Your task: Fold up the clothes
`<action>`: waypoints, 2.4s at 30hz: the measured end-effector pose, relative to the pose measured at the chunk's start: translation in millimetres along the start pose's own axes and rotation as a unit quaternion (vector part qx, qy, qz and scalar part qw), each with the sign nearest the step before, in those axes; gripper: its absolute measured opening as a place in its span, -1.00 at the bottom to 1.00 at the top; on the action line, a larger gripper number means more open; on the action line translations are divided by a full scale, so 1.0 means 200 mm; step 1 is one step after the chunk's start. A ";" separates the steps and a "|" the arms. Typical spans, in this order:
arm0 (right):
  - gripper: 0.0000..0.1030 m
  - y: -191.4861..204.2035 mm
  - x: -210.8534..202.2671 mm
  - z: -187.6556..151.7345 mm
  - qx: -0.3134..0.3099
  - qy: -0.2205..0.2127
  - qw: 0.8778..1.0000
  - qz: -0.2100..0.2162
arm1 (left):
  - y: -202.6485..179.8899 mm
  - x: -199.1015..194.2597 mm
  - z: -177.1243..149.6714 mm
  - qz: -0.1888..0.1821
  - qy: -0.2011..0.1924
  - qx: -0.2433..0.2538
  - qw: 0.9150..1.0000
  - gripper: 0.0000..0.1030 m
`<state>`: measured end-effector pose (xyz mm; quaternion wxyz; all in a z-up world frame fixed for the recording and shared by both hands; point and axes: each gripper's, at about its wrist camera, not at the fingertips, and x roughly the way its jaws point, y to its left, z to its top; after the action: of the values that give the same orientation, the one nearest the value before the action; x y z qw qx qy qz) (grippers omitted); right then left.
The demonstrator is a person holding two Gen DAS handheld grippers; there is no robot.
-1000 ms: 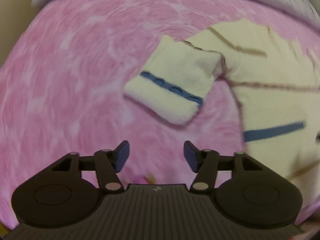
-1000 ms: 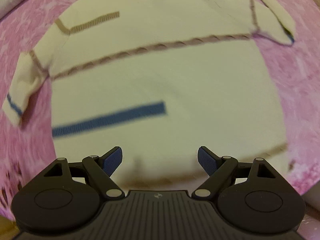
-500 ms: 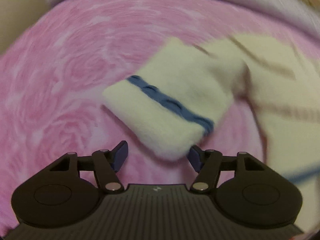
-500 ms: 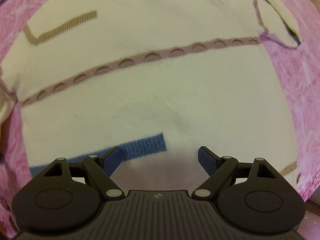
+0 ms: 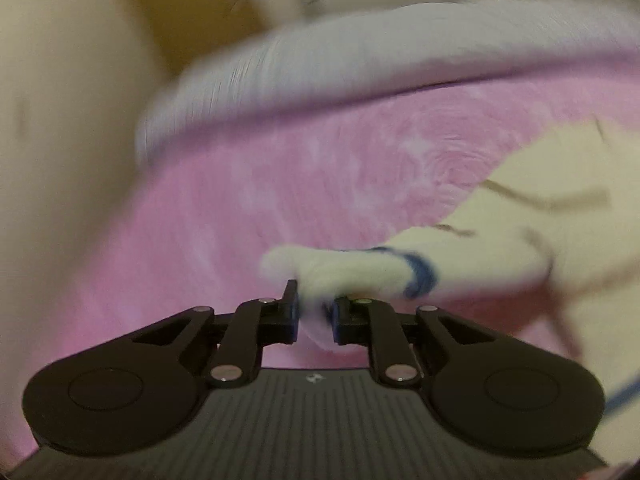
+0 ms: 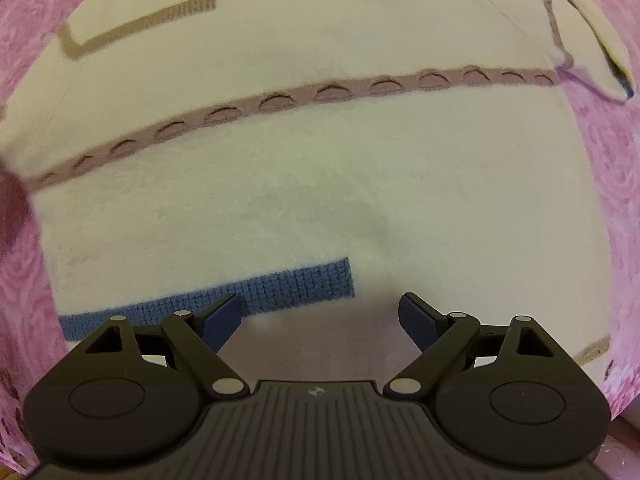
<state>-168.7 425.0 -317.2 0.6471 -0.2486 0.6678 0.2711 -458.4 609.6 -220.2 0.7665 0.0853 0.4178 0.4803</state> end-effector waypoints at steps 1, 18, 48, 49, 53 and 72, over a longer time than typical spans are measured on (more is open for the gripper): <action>0.71 0.00 0.00 0.00 0.002 0.002 1.000 0.000 | -0.02 -0.06 -0.01 0.026 -0.008 0.049 0.998 -0.64; 0.71 -0.01 0.03 -0.10 -0.003 0.019 1.000 -0.006 | 0.34 0.17 -0.65 -0.113 0.218 -0.379 0.892 0.28; 0.71 -0.18 -0.07 -0.26 0.054 -0.042 0.998 0.008 | 0.08 0.32 -0.55 -0.020 0.181 -0.035 0.983 -0.10; 0.71 -0.22 -0.08 -0.27 0.054 -0.049 0.997 0.013 | 0.07 0.35 -0.59 -0.011 0.193 -0.032 0.981 -0.08; 0.71 -0.27 -0.12 -0.40 0.071 -0.070 0.995 0.013 | 0.05 0.31 -0.59 0.048 0.246 -0.033 0.968 0.03; -0.20 -1.83 -0.15 -0.03 0.078 -0.174 0.982 -0.002 | -1.45 -0.41 0.54 -0.172 0.250 -0.141 0.942 0.05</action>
<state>78.8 153.2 -302.1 0.7713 -0.1475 0.5637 0.2561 -203.6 420.4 -259.5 0.7124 -0.2201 0.5323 0.4007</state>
